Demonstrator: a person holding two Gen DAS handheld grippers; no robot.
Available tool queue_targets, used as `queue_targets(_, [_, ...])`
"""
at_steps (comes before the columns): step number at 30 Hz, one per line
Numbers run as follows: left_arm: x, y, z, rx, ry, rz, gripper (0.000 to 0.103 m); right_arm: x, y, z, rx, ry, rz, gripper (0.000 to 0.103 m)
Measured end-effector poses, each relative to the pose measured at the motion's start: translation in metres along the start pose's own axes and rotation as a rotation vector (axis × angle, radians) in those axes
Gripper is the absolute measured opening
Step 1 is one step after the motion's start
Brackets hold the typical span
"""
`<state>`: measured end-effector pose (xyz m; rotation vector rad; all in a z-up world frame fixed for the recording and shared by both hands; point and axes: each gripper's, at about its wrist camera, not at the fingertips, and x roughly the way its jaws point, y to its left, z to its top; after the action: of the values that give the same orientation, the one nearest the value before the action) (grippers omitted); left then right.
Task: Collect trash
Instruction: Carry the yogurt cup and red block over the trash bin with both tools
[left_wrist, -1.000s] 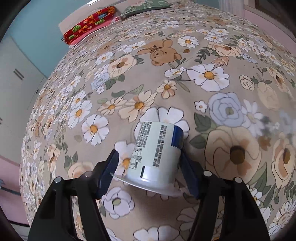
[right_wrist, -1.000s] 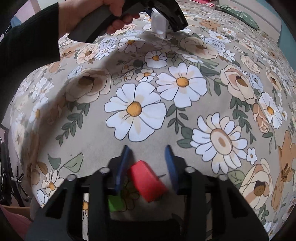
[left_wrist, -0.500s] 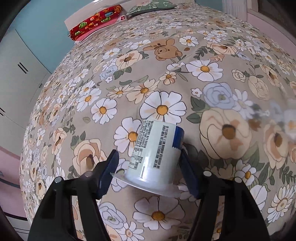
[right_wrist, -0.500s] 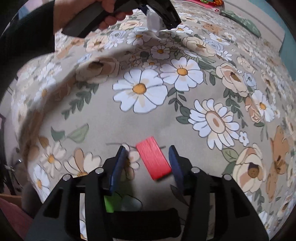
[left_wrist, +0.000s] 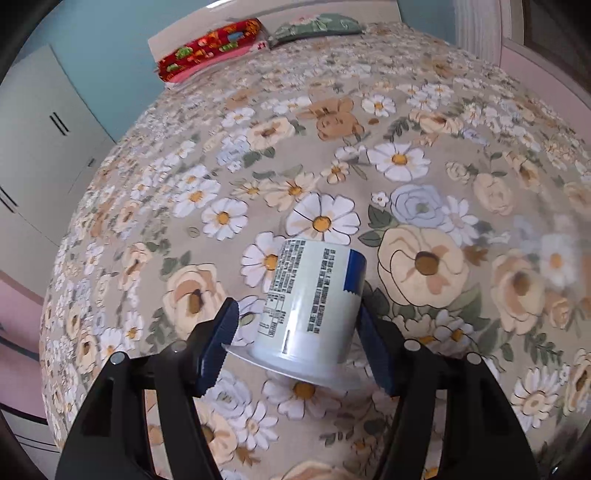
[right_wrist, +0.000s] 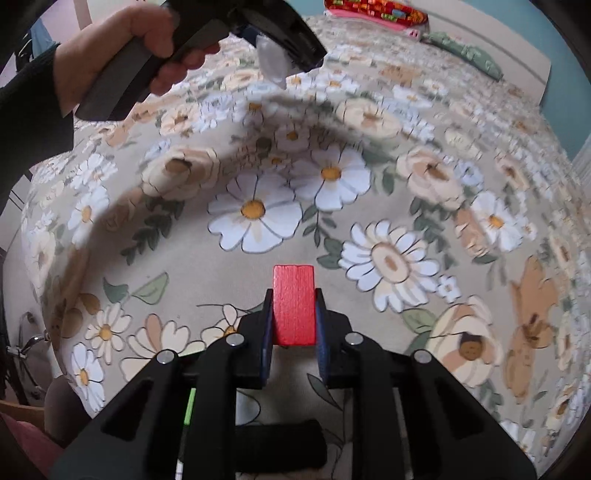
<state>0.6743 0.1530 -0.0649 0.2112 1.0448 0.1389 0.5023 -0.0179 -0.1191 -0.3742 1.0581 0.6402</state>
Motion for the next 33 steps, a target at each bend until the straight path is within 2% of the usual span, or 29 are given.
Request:
queue_targets(9, [-0.106,0.017,-0.026,-0.044,-0.081,-0.014,0.066,-0.078,0.012,0.011,-0.006,-0.105,-0.073,0.021])
queue_targets(18, [-0.238,0.02,-0.074,-0.052,-0.172,-0.04,0.066,-0.192,0.035,0.007,-0.016,-0.237,-0.148,0.021])
queue_targets(26, [-0.347,0.002,-0.128,-0.038,-0.272,-0.026,0.066,-0.289,0.061,-0.013,-0.013,-0.348,-0.203,0.021])
queue_targets(33, [-0.409,-0.012,-0.17,-0.02,-0.33,-0.009,0.067,-0.351,0.084,-0.043,0.0,-0.412,-0.231,0.021])
